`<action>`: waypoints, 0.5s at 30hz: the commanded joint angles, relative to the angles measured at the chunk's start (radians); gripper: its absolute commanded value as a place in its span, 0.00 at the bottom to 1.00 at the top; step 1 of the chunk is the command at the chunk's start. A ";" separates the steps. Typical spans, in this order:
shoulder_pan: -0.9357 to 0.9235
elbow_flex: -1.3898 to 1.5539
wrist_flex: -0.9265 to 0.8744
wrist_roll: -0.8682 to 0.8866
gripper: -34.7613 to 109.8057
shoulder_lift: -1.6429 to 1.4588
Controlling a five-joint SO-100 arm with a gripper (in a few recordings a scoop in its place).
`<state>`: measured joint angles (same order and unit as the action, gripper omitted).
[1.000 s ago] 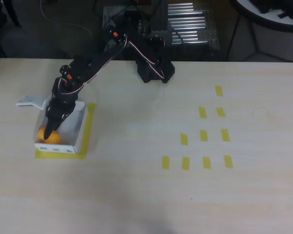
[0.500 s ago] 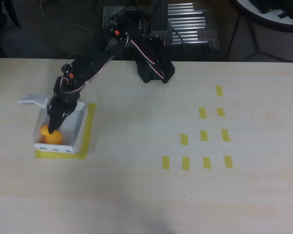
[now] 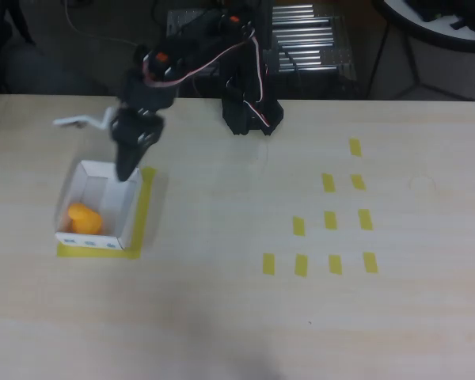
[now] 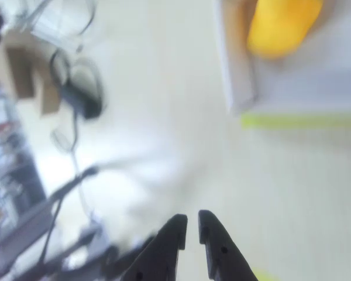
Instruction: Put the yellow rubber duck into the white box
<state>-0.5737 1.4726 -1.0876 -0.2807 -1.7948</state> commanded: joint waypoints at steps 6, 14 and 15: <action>0.345 0.066 -0.239 0.213 0.24 -0.669; 0.557 0.638 -0.124 0.416 0.24 -1.118; 0.571 0.712 -0.110 0.445 0.24 -1.161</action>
<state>-0.0982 1.8791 -1.2594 0.0552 -2.7243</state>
